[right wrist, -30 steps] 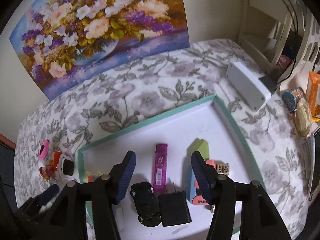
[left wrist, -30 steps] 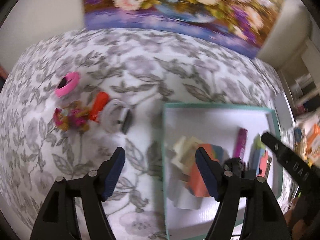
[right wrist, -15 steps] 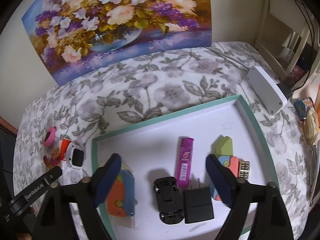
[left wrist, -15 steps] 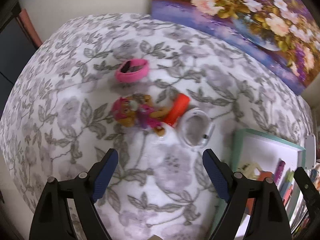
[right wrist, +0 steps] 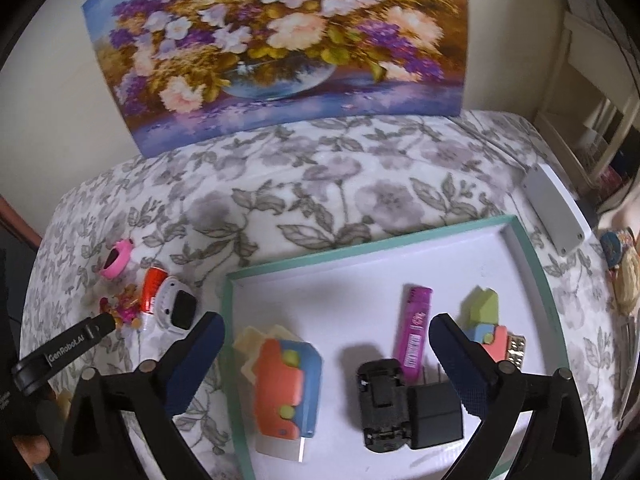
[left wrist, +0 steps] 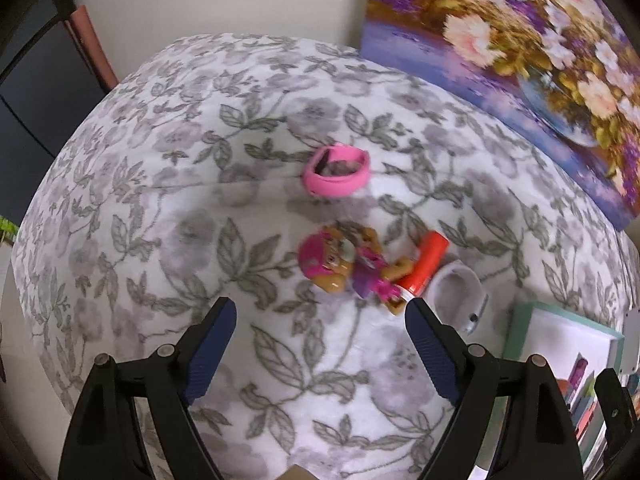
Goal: Organize rigid objects
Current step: 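Raise both open tools out of the tray toward the toy figure and watch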
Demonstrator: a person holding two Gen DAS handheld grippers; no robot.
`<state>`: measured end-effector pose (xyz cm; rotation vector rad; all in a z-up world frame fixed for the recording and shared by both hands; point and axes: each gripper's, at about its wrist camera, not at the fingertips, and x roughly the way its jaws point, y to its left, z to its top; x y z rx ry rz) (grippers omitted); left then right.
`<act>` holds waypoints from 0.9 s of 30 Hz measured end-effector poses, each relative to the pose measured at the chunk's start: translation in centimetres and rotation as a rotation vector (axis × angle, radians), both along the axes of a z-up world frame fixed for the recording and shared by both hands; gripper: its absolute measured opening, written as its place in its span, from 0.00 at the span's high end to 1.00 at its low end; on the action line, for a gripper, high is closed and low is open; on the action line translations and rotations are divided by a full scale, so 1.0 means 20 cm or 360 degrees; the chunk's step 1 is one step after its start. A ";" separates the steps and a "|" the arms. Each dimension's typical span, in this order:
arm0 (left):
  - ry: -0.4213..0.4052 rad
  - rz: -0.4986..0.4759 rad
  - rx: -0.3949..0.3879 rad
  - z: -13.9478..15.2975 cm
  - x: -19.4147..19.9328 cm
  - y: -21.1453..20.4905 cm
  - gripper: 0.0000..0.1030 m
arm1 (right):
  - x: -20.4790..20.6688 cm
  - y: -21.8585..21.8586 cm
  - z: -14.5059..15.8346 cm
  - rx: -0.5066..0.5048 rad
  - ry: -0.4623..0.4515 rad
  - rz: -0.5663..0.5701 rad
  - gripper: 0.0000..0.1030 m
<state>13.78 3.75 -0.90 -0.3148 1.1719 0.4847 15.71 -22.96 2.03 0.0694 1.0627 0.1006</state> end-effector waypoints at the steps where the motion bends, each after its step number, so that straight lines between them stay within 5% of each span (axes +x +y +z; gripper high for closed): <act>1: -0.0017 0.0018 0.0001 0.02 -0.01 0.03 0.16 | 0.00 0.02 0.00 0.0000 -0.0011 0.0012 0.00; 8: -0.0091 0.0093 0.0042 0.09 -0.02 0.19 0.16 | 0.01 0.16 0.02 0.0072 -0.0055 0.0083 0.00; 24: -0.0084 0.0104 -0.0124 -0.02 0.04 0.29 0.16 | 0.07 0.57 -0.10 0.0189 -0.0011 0.0284 0.00; 27: -0.0080 0.0105 -0.0160 -0.05 0.06 0.29 0.16 | 0.08 0.62 -0.15 0.0173 0.0010 0.0314 0.07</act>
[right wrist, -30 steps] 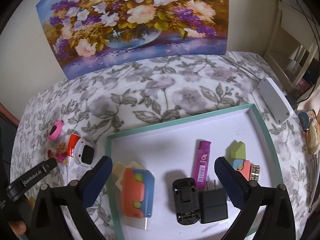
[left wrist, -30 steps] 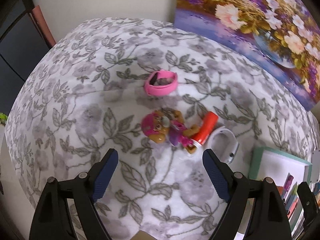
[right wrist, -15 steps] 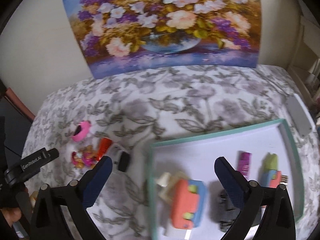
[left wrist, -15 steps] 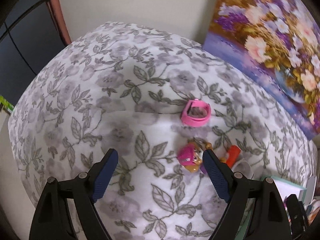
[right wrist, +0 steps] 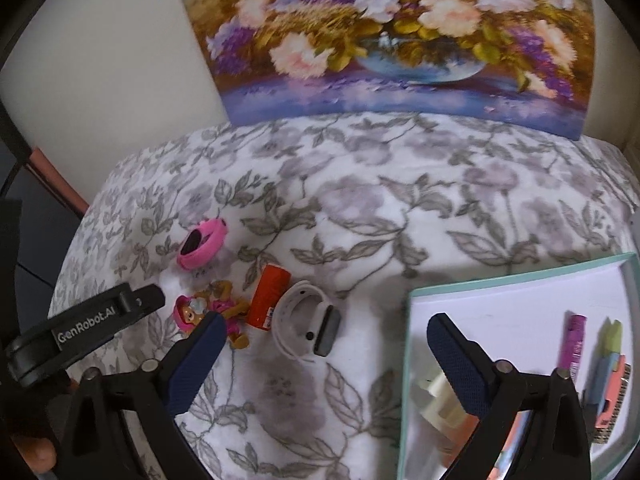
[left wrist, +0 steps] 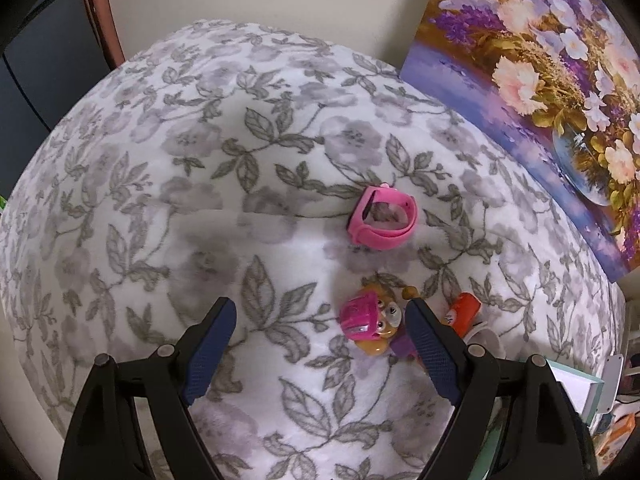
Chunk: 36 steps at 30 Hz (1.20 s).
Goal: Organize rigid objects
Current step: 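Raise both open tools out of the tray toward the toy figure and watch, then close the left tool on the toy figure while the right tool grasps the white watch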
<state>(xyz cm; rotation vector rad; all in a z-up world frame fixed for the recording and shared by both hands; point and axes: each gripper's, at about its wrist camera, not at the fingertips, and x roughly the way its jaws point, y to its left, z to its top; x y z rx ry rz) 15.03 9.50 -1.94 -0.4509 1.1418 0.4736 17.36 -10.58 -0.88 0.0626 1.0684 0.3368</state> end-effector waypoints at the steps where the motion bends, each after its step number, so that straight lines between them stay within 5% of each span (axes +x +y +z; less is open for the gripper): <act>1: 0.0000 0.0001 -0.0010 -0.01 0.00 0.00 0.16 | 0.00 0.02 -0.02 -0.0006 0.0006 0.0017 0.09; 9: -0.0020 0.0044 -0.0032 -0.05 0.01 0.02 0.16 | 0.03 0.10 -0.10 -0.0057 0.0027 0.0084 0.19; 27: -0.0026 -0.0059 -0.0137 -0.12 0.06 -0.05 0.16 | 0.06 0.15 -0.26 -0.0115 0.0063 0.0110 0.20; 36: -0.0004 -0.0162 -0.0187 -0.17 0.11 -0.11 0.16 | 0.07 0.13 -0.27 -0.0102 0.0049 0.0093 0.41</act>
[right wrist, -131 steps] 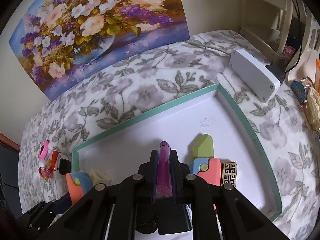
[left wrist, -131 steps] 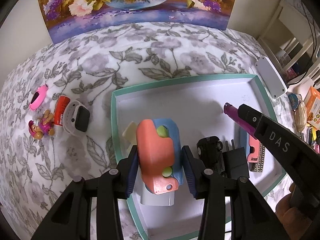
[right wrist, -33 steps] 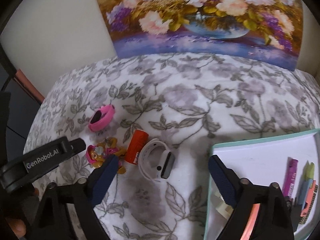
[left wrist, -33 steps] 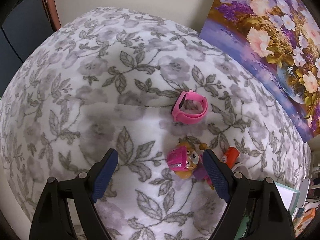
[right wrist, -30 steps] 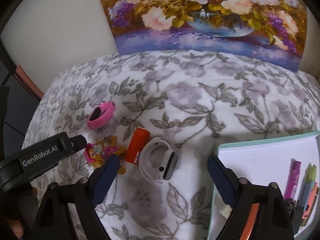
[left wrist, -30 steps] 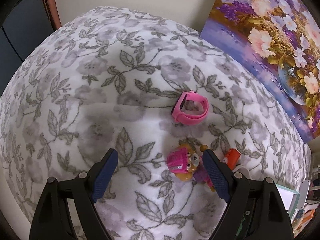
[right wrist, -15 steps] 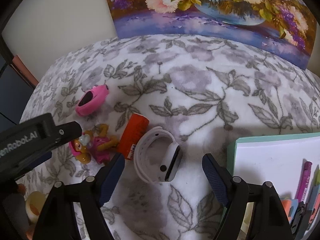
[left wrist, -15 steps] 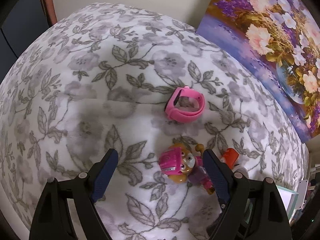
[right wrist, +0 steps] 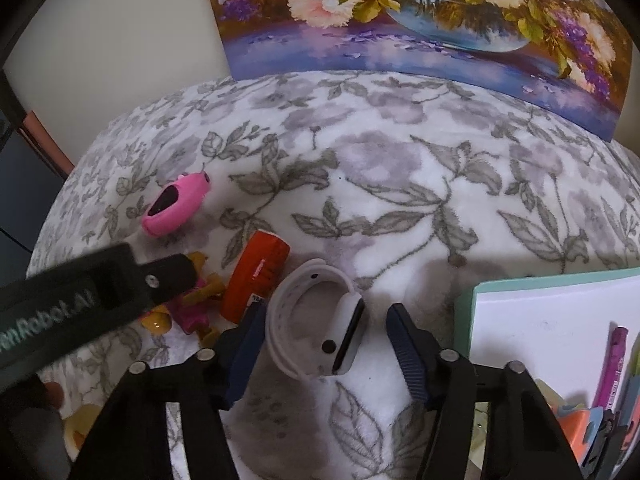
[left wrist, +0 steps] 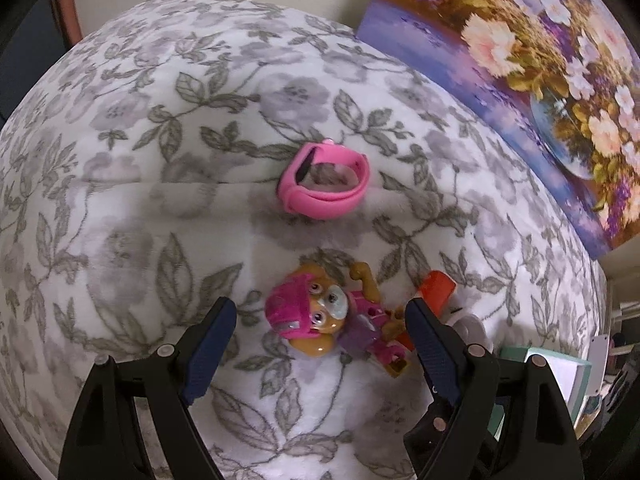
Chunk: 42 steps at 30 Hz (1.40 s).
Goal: Organize rigid objects
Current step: 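Close the left tool on the toy figure while the right tool grasps the white watch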
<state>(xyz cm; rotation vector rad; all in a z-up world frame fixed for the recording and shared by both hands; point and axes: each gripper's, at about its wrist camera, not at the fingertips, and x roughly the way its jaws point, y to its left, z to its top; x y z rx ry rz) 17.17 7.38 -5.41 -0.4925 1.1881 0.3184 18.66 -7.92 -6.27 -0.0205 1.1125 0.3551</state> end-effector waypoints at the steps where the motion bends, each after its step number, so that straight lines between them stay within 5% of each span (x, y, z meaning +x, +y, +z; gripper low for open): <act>1: 0.0008 -0.0011 0.0002 -0.01 0.00 -0.01 0.16 | 0.00 0.00 0.00 0.0006 0.0002 0.0000 0.42; 27: 0.0000 -0.0062 0.0001 0.00 0.00 -0.03 0.25 | -0.02 -0.04 0.02 0.0051 0.0021 -0.0018 0.46; 42: -0.0128 0.0002 0.0109 0.27 -0.05 -0.01 0.26 | -0.07 -0.09 0.22 0.0144 -0.0075 -0.0015 0.47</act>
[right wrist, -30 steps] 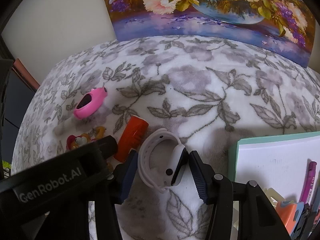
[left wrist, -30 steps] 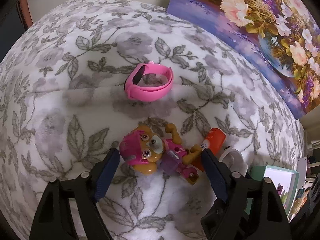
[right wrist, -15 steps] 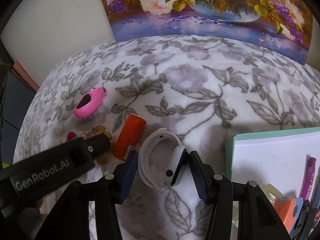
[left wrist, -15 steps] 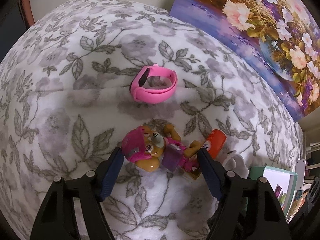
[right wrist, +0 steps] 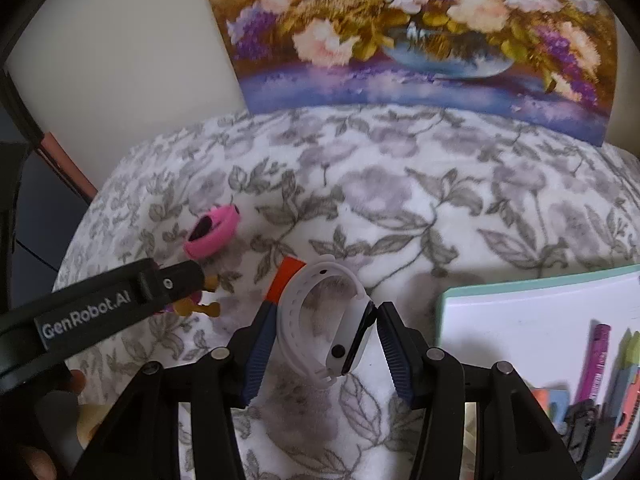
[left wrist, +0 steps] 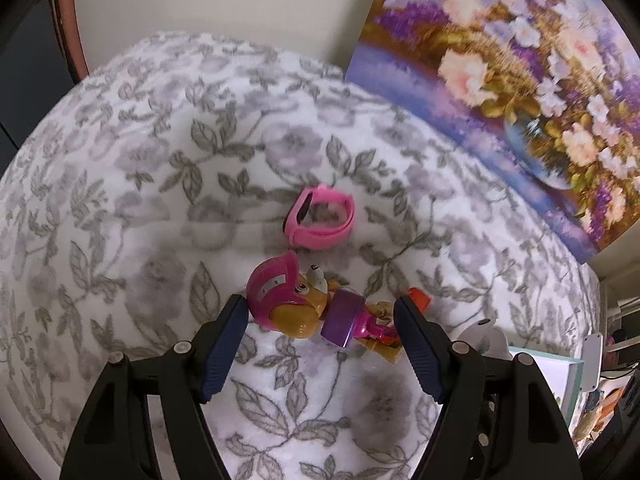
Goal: Organize rigid objects
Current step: 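Close the left tool on the toy figure while the right tool grasps the white watch, then carry the toy figure and white watch into the tray and open both tools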
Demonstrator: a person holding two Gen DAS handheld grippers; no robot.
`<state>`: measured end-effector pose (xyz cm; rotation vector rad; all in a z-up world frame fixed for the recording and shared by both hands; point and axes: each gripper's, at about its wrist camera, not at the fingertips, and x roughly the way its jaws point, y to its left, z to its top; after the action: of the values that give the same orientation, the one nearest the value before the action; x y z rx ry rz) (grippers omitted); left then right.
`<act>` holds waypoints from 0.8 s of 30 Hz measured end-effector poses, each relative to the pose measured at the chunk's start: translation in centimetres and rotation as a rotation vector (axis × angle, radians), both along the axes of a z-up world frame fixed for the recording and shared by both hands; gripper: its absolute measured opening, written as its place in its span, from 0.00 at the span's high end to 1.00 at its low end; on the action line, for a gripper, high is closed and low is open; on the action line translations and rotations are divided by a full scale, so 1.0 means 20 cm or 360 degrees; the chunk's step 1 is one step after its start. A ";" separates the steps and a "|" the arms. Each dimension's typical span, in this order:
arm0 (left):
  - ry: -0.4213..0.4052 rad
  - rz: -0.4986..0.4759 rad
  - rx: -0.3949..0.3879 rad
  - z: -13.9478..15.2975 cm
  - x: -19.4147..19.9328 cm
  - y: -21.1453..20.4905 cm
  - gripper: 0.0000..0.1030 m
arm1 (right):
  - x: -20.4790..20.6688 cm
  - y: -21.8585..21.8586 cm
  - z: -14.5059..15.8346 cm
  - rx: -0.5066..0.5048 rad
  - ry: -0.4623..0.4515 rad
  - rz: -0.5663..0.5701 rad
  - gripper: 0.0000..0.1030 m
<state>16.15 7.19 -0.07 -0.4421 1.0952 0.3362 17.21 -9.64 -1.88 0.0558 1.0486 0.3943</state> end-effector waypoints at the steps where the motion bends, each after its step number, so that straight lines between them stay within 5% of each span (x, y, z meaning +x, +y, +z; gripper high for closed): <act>1: -0.0023 0.0001 0.0013 0.04 -0.01 -0.01 0.26 | 0.00 -0.01 0.02 0.0007 -0.0007 -0.0010 0.47; 15: -0.0141 -0.0114 0.0102 0.29 -0.14 -0.24 0.26 | -0.15 -0.25 0.26 0.0031 -0.0056 -0.0155 0.47; 24: -0.0133 -0.0311 0.0192 0.30 -0.25 -0.53 0.26 | -0.27 -0.55 0.33 0.0048 -0.0038 -0.0348 0.47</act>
<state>11.12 -3.37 5.86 -0.2374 1.0209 0.2082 11.80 -20.60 4.78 0.1905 1.0015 0.2121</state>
